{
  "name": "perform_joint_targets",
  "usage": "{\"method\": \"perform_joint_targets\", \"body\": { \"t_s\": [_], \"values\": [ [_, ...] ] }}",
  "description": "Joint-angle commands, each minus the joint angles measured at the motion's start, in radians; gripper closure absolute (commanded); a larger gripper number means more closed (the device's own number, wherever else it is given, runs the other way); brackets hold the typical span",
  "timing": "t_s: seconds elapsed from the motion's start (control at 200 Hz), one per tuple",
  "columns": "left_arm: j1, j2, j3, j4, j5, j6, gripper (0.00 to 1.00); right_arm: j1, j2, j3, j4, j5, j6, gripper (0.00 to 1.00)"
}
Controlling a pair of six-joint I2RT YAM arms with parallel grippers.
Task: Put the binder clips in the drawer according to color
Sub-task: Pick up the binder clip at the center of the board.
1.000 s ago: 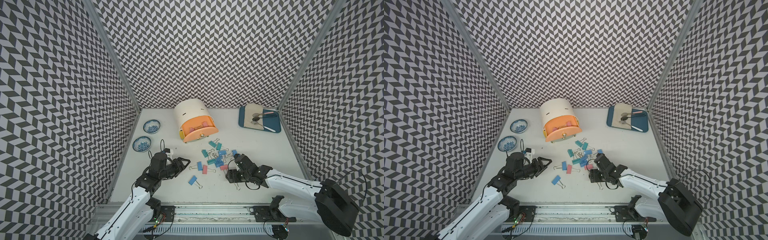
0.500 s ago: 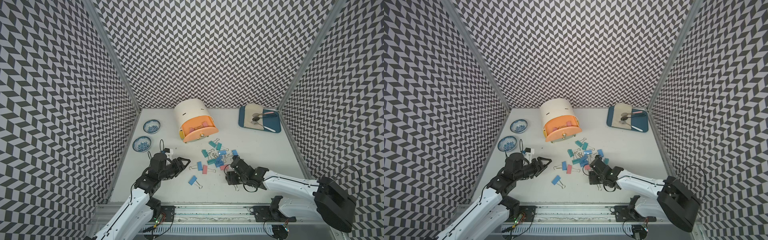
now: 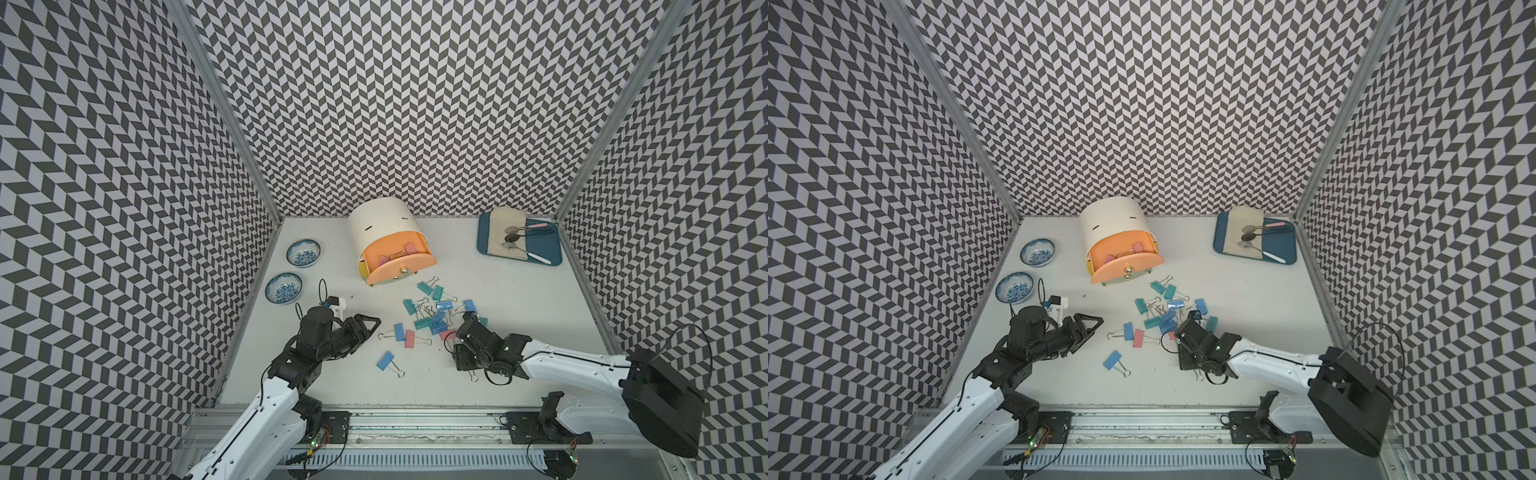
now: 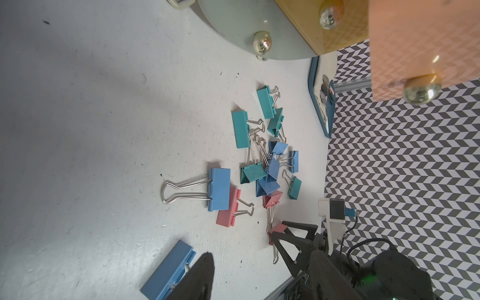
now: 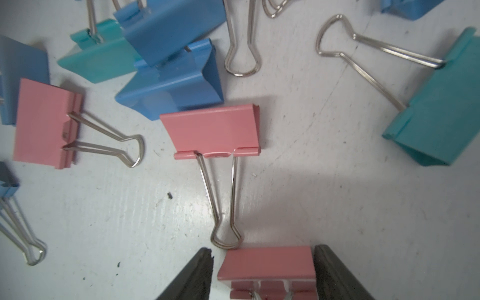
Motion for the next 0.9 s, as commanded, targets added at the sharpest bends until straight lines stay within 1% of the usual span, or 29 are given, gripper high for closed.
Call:
{"method": "perform_joint_targets", "body": {
  "t_s": [0.0,0.19,0.631,0.896],
  "values": [
    [-0.011,0.001,0.005,0.034,-0.014,0.002,0.37,0.01,0.033,-0.021,-0.062,0.0,0.017,0.36],
    [-0.017,0.006,0.005,0.041,-0.018,-0.002,0.37,0.018,0.032,-0.026,-0.064,0.006,0.024,0.42],
    [-0.02,0.022,0.041,0.04,-0.022,0.004,0.37,0.02,-0.046,0.022,-0.112,0.036,0.026,0.53],
    [-0.02,0.039,0.096,0.027,-0.024,0.019,0.37,0.012,-0.082,0.103,-0.162,0.065,0.015,0.54]
  ]
}}
